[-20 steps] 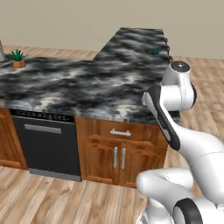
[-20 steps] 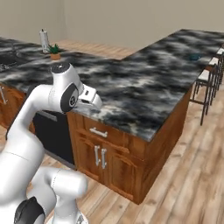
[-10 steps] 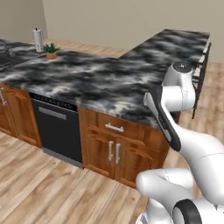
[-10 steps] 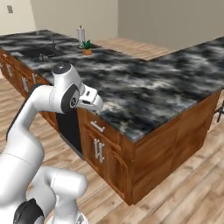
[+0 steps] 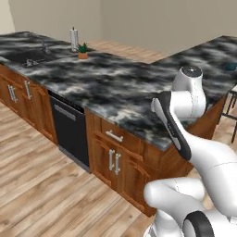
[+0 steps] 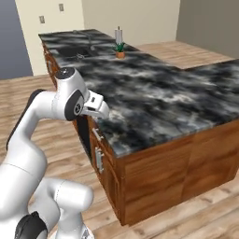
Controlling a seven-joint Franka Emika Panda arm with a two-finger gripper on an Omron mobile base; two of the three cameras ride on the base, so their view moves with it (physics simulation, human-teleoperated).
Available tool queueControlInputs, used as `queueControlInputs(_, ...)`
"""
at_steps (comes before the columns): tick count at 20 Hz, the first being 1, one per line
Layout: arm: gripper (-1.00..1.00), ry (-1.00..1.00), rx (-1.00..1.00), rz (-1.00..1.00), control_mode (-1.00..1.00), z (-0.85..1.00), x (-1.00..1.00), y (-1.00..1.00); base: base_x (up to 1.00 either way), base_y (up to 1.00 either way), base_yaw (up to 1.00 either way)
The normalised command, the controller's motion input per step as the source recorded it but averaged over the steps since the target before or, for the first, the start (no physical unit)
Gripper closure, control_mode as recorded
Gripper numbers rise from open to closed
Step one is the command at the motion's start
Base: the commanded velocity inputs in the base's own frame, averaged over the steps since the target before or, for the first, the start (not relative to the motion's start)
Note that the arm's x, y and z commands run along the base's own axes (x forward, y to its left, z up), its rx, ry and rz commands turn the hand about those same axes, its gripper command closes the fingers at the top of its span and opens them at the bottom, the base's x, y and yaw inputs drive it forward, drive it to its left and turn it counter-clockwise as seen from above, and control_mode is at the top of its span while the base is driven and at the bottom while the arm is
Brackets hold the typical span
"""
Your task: Pick the teapot and strainer and place them in the sink. Then turn on the water.
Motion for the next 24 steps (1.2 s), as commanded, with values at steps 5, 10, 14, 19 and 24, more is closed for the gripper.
queueControlInputs(5, -1.0, 0.0, 0.0, 0.0, 1.0, 0.0, 0.0, 0.0, 0.01, -1.0, 0.39)
queueControlInputs(10, -1.0, 0.0, 0.0, 0.0, 1.0, 0.0, 0.0, 0.0, 0.0, -1.0, 0.37)
queueControlInputs(14, -1.0, 0.0, 0.0, 0.0, 1.0, 0.0, 0.0, 0.0, 0.0, -1.0, 0.35)
queueControlInputs(19, -1.0, 0.0, 0.0, 0.0, 1.0, 0.0, 0.0, 0.0, 0.0, -1.0, 0.3)
queueControlInputs(24, -1.0, 0.0, 0.0, 0.0, 1.0, 0.0, 0.0, 0.0, -0.09, -1.0, 0.15)
